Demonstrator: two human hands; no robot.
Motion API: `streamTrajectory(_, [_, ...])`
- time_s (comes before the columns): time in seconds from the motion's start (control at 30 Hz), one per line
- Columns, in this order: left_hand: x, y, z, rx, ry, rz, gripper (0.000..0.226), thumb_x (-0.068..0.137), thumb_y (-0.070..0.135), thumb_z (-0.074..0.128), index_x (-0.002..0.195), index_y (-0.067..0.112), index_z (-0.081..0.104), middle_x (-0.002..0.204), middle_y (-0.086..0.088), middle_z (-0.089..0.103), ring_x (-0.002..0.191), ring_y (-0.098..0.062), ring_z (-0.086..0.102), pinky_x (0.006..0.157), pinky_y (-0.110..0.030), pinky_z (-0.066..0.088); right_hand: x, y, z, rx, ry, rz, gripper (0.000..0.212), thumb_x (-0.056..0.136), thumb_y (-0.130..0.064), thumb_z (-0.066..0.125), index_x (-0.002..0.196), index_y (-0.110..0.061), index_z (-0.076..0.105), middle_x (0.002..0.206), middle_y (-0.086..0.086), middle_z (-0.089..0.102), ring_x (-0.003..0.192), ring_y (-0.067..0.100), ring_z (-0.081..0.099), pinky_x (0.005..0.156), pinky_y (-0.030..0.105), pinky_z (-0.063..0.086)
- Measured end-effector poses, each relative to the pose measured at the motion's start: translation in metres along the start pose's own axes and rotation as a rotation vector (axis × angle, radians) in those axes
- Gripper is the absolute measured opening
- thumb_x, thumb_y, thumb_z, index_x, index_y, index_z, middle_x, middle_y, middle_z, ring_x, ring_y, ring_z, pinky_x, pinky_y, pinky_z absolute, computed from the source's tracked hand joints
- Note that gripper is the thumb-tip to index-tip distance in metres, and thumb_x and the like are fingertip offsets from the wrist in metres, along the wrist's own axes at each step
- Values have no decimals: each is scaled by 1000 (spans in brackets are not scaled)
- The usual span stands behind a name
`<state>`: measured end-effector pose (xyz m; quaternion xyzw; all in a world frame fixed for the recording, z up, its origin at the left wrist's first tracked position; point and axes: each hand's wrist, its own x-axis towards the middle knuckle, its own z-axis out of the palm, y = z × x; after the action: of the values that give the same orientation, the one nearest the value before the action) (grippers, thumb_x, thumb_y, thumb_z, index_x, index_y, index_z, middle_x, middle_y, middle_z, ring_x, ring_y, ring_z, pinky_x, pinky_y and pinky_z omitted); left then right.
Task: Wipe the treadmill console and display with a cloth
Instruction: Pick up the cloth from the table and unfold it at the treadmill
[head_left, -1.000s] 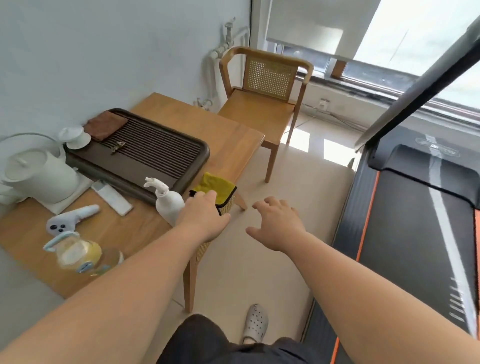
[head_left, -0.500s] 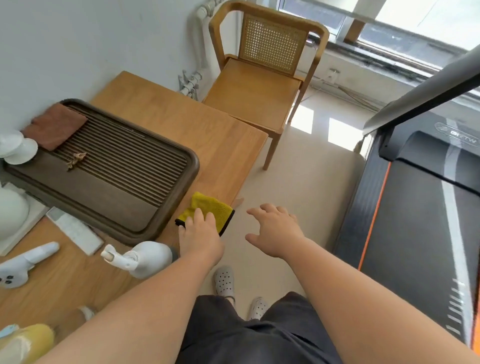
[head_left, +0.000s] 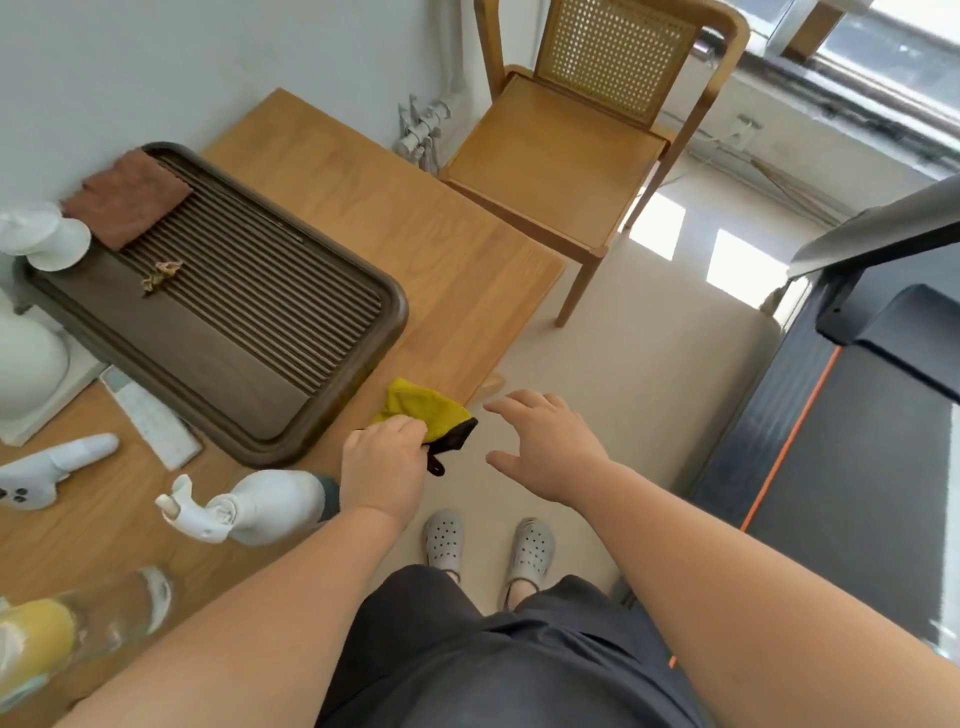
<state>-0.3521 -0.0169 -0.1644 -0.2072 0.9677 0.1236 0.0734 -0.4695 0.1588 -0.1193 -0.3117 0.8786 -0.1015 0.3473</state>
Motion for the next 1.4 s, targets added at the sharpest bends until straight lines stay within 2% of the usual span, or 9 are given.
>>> streamTrajectory(0.13, [-9, 22, -17, -141, 73, 86, 6, 89, 20, 65, 89, 23, 70, 88, 4, 66, 84, -23, 61, 72, -39, 45, -1, -3, -7, 84, 86, -87, 44, 97, -39, 64, 140, -35, 56, 148, -9, 51, 138, 21, 38, 111, 38, 37])
streamTrajectory(0.27, [-17, 33, -34, -320, 85, 132, 9, 93, 24, 64, 97, 26, 71, 93, 9, 64, 89, -16, 56, 78, -34, 47, -15, 1, -13, 134, 201, -49, 13, 100, -30, 61, 104, -27, 73, 114, -10, 68, 117, 20, 53, 90, 29, 40])
streamTrajectory(0.43, [-20, 38, -57, -526, 79, 242, 7, 93, 23, 65, 96, 28, 69, 92, 13, 60, 87, -5, 53, 75, -12, 38, -59, 1, -19, 424, 220, 33, 26, 96, -21, 56, 106, -41, 69, 98, -26, 67, 100, 12, 65, 87, 31, 52])
streamTrajectory(0.57, [-33, 49, -78, -699, 23, 349, 10, 91, 16, 69, 90, 25, 68, 91, 14, 61, 91, 2, 56, 75, -6, 36, -102, -5, -7, 503, 387, 78, 22, 97, -24, 63, 114, -32, 75, 104, -23, 71, 96, -16, 57, 83, 7, 41])
streamTrajectory(0.7, [-61, 67, -87, -835, -107, 437, 23, 90, 14, 70, 84, 35, 63, 84, 17, 62, 86, 0, 58, 71, -9, 37, -141, -6, 17, 471, 602, 182, 13, 97, -21, 66, 101, -23, 78, 96, -13, 74, 96, 7, 64, 89, 36, 52])
streamTrajectory(0.87, [-88, 91, -81, -995, -349, 398, 8, 89, 20, 72, 82, 24, 73, 73, 7, 69, 70, -11, 64, 63, -31, 54, -198, -2, 49, 520, 673, 307, 14, 101, -23, 60, 90, -31, 62, 86, -13, 68, 84, 10, 64, 80, 37, 54])
streamTrajectory(1.07, [-110, 135, -58, -917, -414, 396, 7, 83, 24, 75, 88, 30, 73, 73, 9, 73, 70, -13, 70, 67, -39, 60, -263, 27, 67, 518, 799, 437, 12, 105, -24, 52, 93, -23, 55, 80, -10, 62, 78, 11, 59, 71, 31, 46])
streamTrajectory(1.27, [-152, 212, -42, -690, -445, 594, 9, 90, 22, 72, 82, 26, 72, 75, 10, 72, 70, -1, 65, 66, -18, 47, -335, 75, 93, 615, 829, 578, 13, 105, -20, 52, 93, -22, 54, 82, -10, 61, 80, 9, 56, 72, 30, 41])
streamTrajectory(1.4, [-183, 276, -18, -529, -534, 692, 14, 95, 27, 64, 87, 25, 74, 78, 12, 72, 77, -2, 64, 70, -24, 47, -392, 130, 120, 690, 817, 659, 20, 104, -23, 54, 86, -31, 53, 82, -10, 63, 82, 5, 57, 71, 26, 39])
